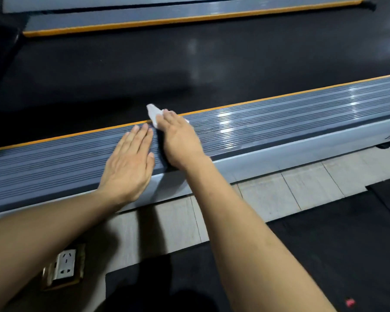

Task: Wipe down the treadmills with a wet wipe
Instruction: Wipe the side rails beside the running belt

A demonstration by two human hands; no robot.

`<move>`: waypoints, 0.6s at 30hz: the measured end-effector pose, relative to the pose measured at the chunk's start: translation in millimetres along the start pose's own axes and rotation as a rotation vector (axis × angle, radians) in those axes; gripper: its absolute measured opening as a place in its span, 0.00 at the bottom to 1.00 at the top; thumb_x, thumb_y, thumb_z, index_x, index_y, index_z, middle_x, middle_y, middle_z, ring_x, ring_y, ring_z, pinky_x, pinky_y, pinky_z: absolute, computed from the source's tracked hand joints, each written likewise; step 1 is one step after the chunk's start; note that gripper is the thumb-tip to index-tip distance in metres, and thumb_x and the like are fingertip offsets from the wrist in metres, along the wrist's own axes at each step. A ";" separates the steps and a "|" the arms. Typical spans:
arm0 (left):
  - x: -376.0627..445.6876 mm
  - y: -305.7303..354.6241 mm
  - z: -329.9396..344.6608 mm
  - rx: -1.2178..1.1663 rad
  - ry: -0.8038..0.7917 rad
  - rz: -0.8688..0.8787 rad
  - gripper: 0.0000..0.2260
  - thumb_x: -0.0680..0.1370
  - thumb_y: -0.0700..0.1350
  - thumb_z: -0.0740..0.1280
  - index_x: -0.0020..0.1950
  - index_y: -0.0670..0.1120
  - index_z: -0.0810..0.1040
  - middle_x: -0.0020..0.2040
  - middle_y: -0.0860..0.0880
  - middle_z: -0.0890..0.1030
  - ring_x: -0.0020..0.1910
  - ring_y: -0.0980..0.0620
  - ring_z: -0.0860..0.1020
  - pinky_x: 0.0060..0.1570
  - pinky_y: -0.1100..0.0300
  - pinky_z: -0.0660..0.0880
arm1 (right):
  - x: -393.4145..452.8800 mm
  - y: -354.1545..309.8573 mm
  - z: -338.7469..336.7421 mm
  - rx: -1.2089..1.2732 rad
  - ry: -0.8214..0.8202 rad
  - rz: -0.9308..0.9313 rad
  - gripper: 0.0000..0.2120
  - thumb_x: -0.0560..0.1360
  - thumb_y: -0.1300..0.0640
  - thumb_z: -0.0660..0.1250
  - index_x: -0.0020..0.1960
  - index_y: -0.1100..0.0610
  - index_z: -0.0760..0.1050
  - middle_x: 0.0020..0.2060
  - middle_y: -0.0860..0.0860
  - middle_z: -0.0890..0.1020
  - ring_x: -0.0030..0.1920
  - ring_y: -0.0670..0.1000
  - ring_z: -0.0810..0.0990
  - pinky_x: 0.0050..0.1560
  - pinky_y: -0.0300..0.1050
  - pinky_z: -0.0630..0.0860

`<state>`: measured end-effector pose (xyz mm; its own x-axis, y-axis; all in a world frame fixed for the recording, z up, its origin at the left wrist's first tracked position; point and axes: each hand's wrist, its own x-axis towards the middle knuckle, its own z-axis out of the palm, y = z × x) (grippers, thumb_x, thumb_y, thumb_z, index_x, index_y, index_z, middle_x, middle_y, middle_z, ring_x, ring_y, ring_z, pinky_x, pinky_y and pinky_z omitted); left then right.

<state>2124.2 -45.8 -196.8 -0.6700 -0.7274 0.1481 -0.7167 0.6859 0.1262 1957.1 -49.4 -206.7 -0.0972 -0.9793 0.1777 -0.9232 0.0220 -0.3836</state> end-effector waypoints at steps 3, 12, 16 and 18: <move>13.8 22.6 0.5 -0.004 0.011 0.147 0.29 0.82 0.52 0.49 0.81 0.40 0.59 0.82 0.43 0.59 0.82 0.47 0.55 0.81 0.53 0.48 | 2.2 45.4 -21.2 0.026 -0.011 0.022 0.23 0.77 0.61 0.52 0.70 0.60 0.72 0.67 0.58 0.75 0.68 0.58 0.73 0.70 0.50 0.67; 63.1 74.8 17.4 -0.019 -0.156 0.186 0.30 0.84 0.56 0.41 0.84 0.44 0.44 0.84 0.48 0.44 0.82 0.52 0.42 0.80 0.56 0.39 | -22.7 159.2 -85.2 -0.036 0.161 0.483 0.26 0.72 0.67 0.55 0.70 0.61 0.69 0.66 0.59 0.73 0.66 0.62 0.73 0.62 0.54 0.71; 61.5 76.4 22.9 0.014 -0.123 0.164 0.34 0.80 0.58 0.36 0.84 0.44 0.46 0.84 0.47 0.46 0.83 0.52 0.45 0.80 0.57 0.39 | -32.9 110.3 -44.0 0.016 0.115 0.134 0.29 0.72 0.62 0.51 0.71 0.58 0.72 0.70 0.57 0.74 0.70 0.58 0.72 0.68 0.54 0.70; 61.4 76.4 22.3 0.010 -0.126 0.168 0.34 0.80 0.58 0.36 0.84 0.44 0.46 0.84 0.47 0.46 0.83 0.52 0.45 0.80 0.57 0.40 | -35.7 116.3 -44.4 0.014 0.081 0.076 0.28 0.74 0.64 0.51 0.73 0.57 0.70 0.74 0.56 0.71 0.74 0.56 0.68 0.73 0.52 0.66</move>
<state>2024.0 -38.5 -199.9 -0.7989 -0.6000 0.0425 -0.5941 0.7981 0.1000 1836.7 -3.0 -217.5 -0.1971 -0.9555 0.2196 -0.9068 0.0925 -0.4113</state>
